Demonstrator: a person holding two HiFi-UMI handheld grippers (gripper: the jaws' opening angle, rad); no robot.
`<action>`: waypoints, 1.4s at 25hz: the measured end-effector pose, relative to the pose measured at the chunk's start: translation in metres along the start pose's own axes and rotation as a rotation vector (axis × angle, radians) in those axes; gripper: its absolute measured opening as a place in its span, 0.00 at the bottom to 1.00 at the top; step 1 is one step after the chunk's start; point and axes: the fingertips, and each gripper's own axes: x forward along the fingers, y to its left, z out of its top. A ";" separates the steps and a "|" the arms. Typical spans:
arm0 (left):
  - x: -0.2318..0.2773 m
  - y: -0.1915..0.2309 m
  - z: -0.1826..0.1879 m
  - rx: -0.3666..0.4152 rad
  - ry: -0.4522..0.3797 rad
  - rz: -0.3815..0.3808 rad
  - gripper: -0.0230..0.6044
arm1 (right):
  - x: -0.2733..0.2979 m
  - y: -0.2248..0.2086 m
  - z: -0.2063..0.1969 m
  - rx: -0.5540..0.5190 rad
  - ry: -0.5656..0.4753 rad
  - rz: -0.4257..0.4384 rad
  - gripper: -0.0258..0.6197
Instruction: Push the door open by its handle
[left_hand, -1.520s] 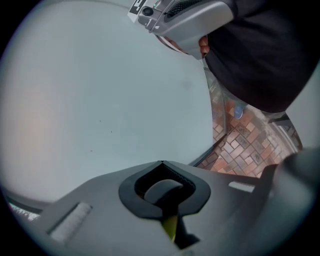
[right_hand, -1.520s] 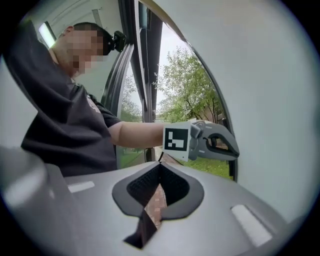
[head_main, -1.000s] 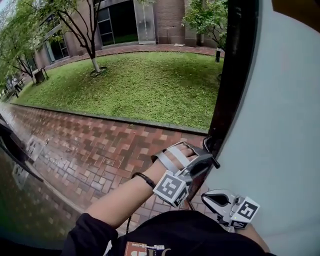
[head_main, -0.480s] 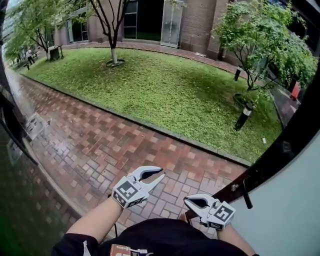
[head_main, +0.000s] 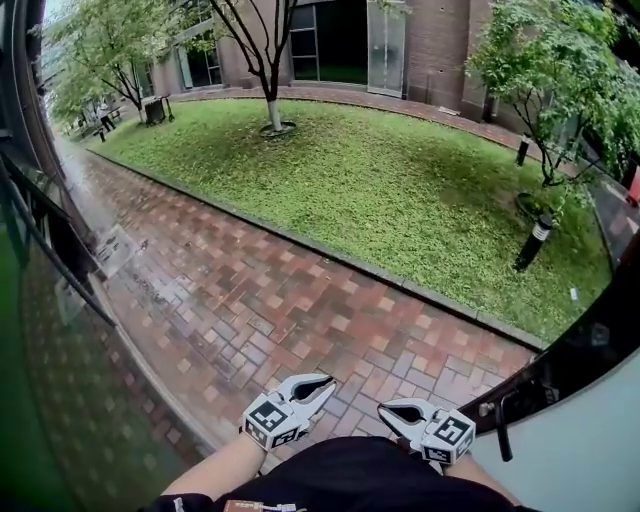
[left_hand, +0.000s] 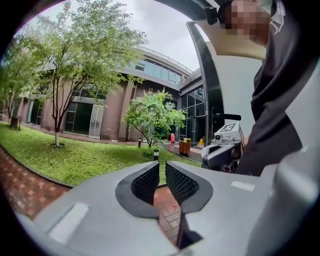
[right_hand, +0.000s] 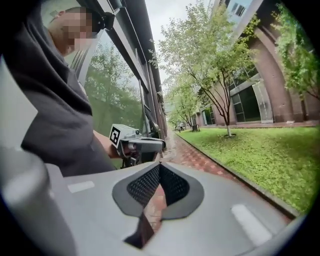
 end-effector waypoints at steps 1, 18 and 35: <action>-0.001 -0.001 -0.005 -0.017 0.003 0.001 0.10 | -0.001 -0.002 -0.002 0.004 0.003 0.005 0.04; -0.005 0.014 -0.010 -0.016 0.004 -0.034 0.10 | 0.003 -0.015 0.002 -0.036 0.007 -0.042 0.04; -0.037 -0.083 0.006 -0.043 -0.040 0.088 0.07 | -0.005 0.018 -0.023 0.041 0.016 -0.015 0.04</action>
